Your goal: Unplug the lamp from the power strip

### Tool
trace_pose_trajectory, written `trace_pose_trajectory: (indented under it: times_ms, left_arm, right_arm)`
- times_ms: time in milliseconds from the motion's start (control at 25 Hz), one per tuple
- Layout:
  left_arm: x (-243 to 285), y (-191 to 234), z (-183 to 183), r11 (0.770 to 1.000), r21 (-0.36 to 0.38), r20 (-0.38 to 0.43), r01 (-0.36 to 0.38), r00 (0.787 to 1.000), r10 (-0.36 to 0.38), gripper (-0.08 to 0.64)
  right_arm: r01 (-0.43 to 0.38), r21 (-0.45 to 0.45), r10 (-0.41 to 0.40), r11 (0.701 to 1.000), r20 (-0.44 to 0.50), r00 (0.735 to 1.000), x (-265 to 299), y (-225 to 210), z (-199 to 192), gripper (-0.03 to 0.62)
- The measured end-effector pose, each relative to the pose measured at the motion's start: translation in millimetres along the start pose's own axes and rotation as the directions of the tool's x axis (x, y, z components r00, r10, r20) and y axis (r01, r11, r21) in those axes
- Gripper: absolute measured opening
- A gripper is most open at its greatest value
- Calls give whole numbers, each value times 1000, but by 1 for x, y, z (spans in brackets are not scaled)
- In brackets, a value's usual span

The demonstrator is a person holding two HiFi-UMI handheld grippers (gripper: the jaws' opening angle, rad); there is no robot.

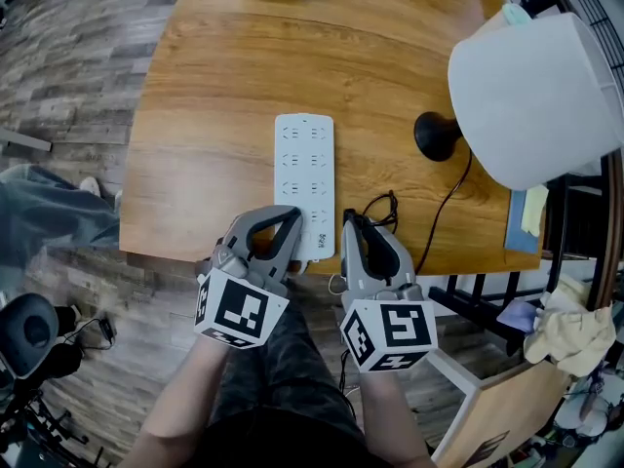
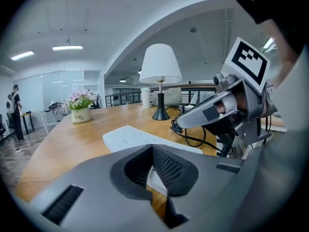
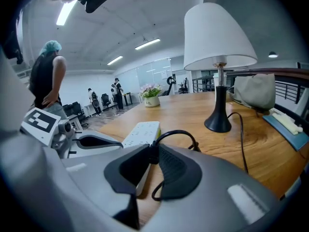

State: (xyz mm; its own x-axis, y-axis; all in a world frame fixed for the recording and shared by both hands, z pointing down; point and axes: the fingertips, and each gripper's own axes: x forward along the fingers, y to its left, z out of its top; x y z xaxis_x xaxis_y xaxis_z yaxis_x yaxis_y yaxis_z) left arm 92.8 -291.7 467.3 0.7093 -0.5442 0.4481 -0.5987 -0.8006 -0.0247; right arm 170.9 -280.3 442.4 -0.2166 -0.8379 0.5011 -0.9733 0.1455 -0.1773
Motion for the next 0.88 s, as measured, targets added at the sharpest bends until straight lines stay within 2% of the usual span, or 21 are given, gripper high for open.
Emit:
trace_pose_trajectory:
  times_ms: [520, 880]
  left_arm:
    - [-4, -1, -6, 999, -29, -3, -15, 1000, 15, -5]
    - [-8, 0, -3, 999, -35, 5, -15, 1000, 15, -5]
  right_arm:
    - [86, -42, -88, 995, -52, 995, 2, -30, -13, 86]
    - [96, -42, -99, 995, -75, 992, -1, -30, -15, 114]
